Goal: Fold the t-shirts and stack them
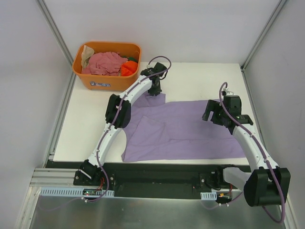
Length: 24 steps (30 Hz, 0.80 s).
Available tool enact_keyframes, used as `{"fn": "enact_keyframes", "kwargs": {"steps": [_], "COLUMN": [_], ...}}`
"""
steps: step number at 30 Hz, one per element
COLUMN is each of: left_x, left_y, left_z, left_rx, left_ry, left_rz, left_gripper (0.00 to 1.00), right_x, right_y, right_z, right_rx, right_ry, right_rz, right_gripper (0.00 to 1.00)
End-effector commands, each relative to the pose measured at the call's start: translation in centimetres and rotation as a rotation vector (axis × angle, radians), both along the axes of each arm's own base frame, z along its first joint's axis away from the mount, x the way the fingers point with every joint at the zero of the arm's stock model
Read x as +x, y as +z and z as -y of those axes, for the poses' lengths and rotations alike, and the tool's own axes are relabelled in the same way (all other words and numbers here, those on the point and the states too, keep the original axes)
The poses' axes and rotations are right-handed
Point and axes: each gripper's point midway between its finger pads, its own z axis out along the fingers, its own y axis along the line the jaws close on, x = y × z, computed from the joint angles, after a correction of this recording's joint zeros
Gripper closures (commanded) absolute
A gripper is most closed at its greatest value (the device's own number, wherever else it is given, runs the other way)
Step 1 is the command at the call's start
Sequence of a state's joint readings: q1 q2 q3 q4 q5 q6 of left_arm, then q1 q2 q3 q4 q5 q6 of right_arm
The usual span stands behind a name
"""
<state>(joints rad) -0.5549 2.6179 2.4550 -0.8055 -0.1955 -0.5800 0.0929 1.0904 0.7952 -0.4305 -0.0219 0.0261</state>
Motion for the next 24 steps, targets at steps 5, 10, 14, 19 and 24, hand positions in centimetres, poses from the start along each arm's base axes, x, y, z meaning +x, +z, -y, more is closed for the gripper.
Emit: {"fn": "enact_keyframes", "kwargs": {"steps": [5,10,14,19,24], "left_x": [-0.4,0.5,0.8,1.1,1.0], "left_y": [-1.5,-0.3,0.9,1.6,1.5], "left_z": [-2.0,-0.9,-0.6,-0.1,0.2], "left_rx": [0.053,0.013,0.004,-0.027,-0.064], "left_ry": [-0.021,-0.101,-0.132,-0.157,-0.167], "left_rz": [-0.056,-0.011,0.024,0.043,0.029], "left_gripper": [0.98,1.0,1.0,1.0,1.0], "right_x": [2.2,5.1,8.6,12.4,15.8], "right_y": [0.6,1.0,1.4,-1.3,-3.9], "right_z": [1.8,4.8,9.1,13.0,14.4], "right_rx": [-0.033,-0.09,-0.118,-0.143,-0.086], "right_ry": [-0.088,-0.194,-0.285,-0.324,-0.291], "right_rz": [0.003,-0.024,-0.104,-0.215,-0.276], "right_gripper": [0.04,0.04,0.04,0.03,0.13]}}
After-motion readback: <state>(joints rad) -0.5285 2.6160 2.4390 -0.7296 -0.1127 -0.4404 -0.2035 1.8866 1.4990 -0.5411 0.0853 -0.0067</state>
